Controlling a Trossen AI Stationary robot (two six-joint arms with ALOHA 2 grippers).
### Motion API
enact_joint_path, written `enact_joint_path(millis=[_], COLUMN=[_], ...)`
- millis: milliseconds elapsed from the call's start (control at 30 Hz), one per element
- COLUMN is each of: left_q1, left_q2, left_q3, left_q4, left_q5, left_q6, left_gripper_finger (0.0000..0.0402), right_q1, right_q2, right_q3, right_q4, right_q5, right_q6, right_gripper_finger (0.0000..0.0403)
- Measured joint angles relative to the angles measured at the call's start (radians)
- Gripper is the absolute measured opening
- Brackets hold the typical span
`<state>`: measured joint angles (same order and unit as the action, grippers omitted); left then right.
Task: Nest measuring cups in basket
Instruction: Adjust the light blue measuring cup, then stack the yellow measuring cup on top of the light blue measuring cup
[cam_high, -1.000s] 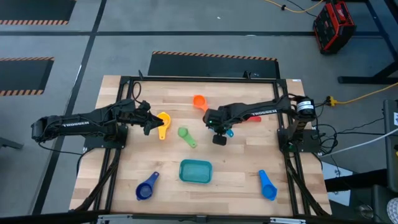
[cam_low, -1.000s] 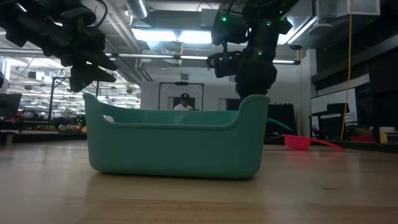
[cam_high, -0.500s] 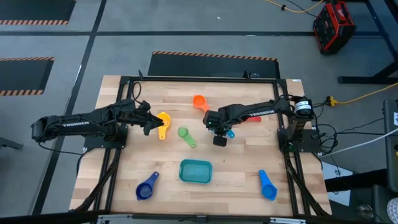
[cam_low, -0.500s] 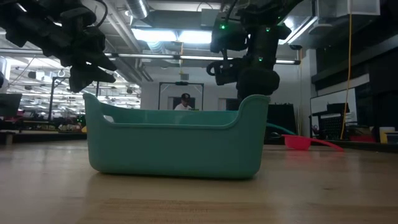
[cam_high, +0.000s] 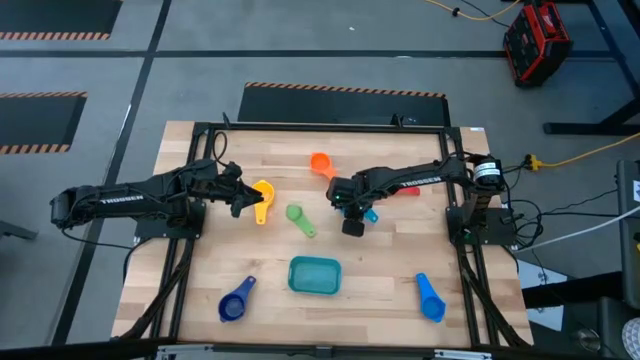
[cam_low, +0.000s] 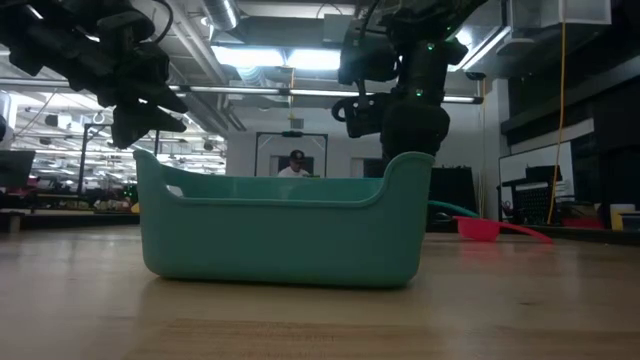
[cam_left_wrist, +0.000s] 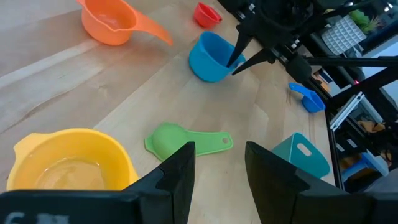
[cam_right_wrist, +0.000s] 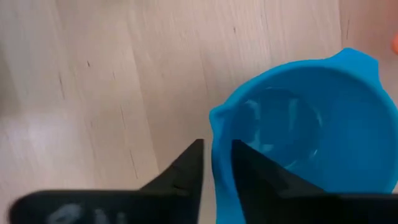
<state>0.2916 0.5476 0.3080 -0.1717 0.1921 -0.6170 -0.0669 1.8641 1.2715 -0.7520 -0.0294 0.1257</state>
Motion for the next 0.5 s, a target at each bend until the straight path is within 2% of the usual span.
enact_joint_path(millis=[267,367,500], left_q1=[0.0,0.0,0.0], left_q2=[0.0,0.0,0.0], left_q3=[0.0,0.0,0.0], left_q4=[0.0,0.0,0.0], left_q5=[0.0,0.0,0.0], left_q6=[0.0,0.0,0.0], left_gripper_finger=[0.0134,0.0134,0.0133], right_q1=[0.0,0.0,0.0], right_q2=[0.0,0.0,0.0], right_q3=[0.0,0.0,0.0], right_q4=[0.0,0.0,0.0], right_q5=[0.0,0.0,0.0], right_q6=[0.001,0.001,0.001], right_gripper_finger=[0.0191,0.0208,0.0211])
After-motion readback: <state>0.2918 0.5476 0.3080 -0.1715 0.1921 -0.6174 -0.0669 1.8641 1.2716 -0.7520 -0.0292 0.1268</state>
